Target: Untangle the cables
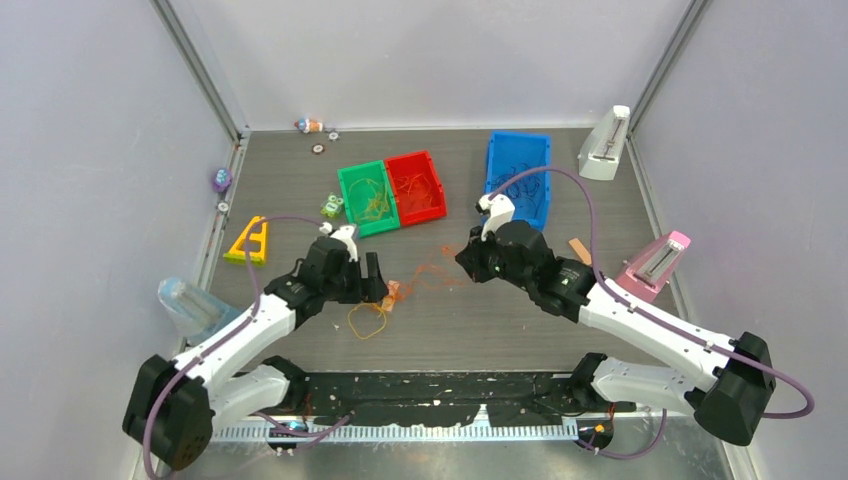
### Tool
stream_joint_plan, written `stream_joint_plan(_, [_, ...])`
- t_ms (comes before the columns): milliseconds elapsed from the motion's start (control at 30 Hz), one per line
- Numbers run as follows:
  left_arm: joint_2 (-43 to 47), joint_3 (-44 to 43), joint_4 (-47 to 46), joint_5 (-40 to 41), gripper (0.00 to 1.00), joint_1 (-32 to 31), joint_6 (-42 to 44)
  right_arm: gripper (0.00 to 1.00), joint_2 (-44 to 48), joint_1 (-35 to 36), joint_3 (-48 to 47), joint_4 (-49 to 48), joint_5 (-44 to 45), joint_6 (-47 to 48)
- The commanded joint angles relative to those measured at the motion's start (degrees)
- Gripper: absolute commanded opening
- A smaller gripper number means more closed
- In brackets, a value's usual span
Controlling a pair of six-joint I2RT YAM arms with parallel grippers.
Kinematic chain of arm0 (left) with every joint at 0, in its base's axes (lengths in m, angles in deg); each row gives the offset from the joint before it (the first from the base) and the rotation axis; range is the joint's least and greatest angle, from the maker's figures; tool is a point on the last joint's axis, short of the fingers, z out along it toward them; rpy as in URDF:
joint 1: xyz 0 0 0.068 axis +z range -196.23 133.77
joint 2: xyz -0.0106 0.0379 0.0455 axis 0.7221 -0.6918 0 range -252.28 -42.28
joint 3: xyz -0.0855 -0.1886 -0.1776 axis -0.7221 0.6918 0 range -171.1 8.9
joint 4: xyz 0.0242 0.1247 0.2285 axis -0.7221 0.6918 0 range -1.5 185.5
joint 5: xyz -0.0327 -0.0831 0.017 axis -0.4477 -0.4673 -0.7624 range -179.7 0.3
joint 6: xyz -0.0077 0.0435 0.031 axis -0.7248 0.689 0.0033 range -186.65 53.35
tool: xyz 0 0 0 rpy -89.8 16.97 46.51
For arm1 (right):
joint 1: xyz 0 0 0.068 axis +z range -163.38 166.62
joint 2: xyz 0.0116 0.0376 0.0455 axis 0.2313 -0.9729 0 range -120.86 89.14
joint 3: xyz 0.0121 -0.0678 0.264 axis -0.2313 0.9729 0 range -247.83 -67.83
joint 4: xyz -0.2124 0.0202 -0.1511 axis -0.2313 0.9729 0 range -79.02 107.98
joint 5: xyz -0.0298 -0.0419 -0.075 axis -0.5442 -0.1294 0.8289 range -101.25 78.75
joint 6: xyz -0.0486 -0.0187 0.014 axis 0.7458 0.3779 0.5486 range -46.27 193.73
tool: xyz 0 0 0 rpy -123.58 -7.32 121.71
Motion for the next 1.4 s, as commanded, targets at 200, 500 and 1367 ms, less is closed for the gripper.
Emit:
stream_joint_plan(200, [-9.5, 1.2, -7.0, 4.4, 0.50, 1.0, -3.2, 0.05, 2.1, -0.3, 1.9, -2.3, 2.3, -3.5])
stream_joint_plan(500, [-2.7, 5.9, -8.5, 2.4, 0.00, 13.3, -5.0, 0.05, 11.7, -4.8, 1.9, 7.6, 19.8, -6.1])
stream_joint_plan(1367, [19.7, 3.3, 9.9, 25.3, 0.00, 29.6, -11.5, 0.05, 22.2, -16.5, 2.0, 24.5, 53.5, -13.3])
